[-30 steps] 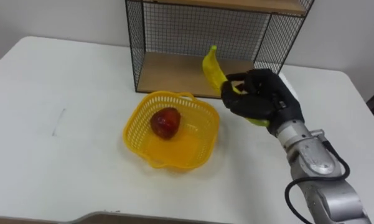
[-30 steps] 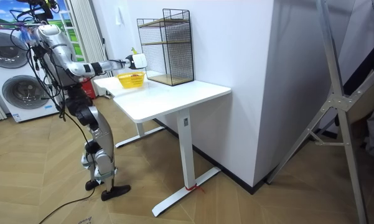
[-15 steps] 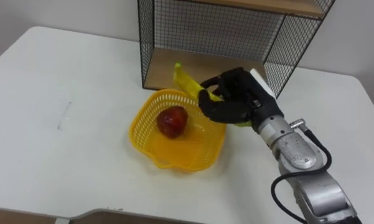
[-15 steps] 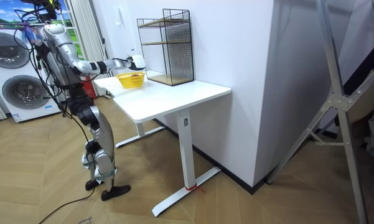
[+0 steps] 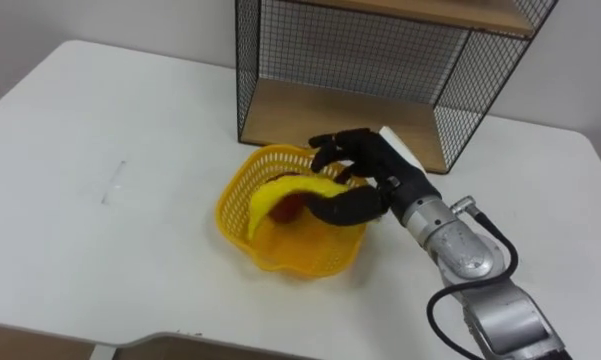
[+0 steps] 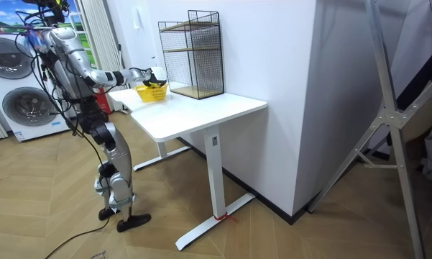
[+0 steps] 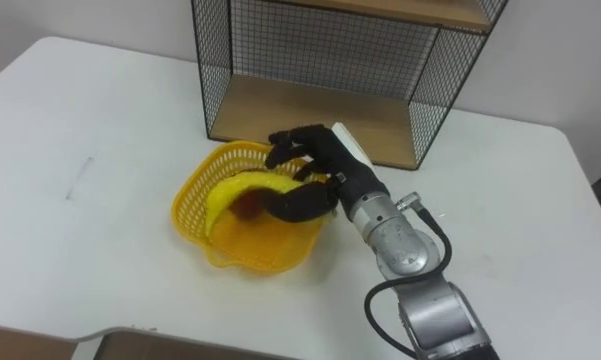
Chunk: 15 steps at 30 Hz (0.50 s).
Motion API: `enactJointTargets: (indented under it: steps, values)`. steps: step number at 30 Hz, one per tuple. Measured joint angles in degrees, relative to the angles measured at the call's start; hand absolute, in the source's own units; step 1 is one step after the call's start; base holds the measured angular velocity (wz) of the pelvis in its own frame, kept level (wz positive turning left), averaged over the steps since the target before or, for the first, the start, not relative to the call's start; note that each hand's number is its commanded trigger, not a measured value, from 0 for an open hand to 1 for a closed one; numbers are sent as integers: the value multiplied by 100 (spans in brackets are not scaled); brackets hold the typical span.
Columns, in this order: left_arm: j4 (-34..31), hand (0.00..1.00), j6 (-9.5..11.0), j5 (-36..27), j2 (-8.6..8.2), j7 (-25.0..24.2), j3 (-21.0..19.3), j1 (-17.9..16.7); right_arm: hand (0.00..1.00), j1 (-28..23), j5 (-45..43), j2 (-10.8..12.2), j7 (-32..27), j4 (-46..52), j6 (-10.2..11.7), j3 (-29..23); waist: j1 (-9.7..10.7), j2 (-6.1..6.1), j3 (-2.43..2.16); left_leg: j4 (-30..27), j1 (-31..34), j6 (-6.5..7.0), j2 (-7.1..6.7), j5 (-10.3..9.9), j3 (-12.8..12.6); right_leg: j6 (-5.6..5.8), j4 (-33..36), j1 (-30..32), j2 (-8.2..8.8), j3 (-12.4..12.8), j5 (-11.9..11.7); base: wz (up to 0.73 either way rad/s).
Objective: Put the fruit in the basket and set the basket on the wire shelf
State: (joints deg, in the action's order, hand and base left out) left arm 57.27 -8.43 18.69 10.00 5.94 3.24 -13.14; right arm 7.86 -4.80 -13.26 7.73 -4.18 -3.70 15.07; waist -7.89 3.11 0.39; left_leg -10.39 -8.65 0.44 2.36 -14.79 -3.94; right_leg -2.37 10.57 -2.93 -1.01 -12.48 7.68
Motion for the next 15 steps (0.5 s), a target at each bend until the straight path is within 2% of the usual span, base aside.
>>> enactJointTargets:
  steps: [8, 15]
  values:
    - [-43, 0, -4, -2, 4, 0, 21, 1, 0, 0, 3, 0, 7, -2, -10, 1, 9, -83, 11, 8, -2, 0, 1, 0, 9, 0, 12, -1, -2, -5, -2, 0]
    - [-42, 0, -4, -3, 4, 0, 26, 21, 0, -2, 5, 1, 119, -231, -16, 69, 15, -83, 8, 7, -2, 0, -1, 0, 11, 0, 17, -3, 3, -11, -2, 0]
